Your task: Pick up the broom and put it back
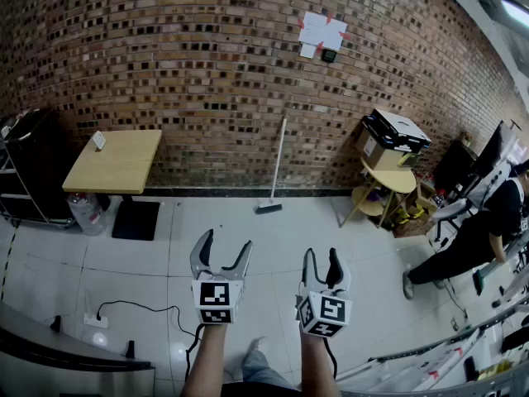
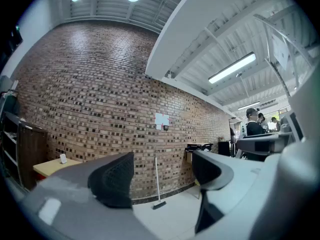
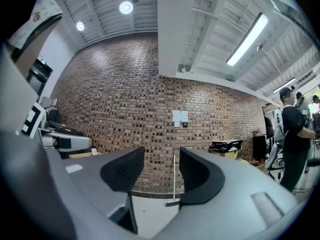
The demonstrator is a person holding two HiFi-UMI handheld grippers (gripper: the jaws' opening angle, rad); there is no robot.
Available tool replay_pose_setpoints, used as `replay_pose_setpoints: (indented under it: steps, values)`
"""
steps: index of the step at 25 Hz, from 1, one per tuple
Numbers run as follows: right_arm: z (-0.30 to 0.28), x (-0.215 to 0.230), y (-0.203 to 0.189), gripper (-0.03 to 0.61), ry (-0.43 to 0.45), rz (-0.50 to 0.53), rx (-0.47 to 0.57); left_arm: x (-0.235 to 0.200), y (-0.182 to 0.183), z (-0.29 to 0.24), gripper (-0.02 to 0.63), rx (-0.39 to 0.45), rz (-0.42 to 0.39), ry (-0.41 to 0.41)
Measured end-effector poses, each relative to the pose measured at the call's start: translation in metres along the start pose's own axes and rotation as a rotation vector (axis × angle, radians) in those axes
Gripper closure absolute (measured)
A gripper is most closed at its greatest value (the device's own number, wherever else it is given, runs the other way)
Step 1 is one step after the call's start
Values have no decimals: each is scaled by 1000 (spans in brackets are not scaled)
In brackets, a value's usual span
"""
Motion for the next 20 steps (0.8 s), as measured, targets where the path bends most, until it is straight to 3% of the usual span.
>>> replay_pose_setpoints:
  steps: [9,15,20]
  values:
    - [-92,50,5,322,-79,-44,-17,15,24,-119,244,-14,-89,-124]
    - [-139,107,21,292,-109,-70,8,58,40,-212,255,-5,-131,-235]
    - [-161,164,0,273,-172,-75,-28,96,25,-263,255,-30,-144,-306]
Point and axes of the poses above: the fingertips, and each gripper's own axes: z backward along the fingers, x to its right, y out of its top, the point moved 10 cm from there along z, backward along the fingers, and after that the axes turned 8 degrees about -y, right-handed, at the moved point
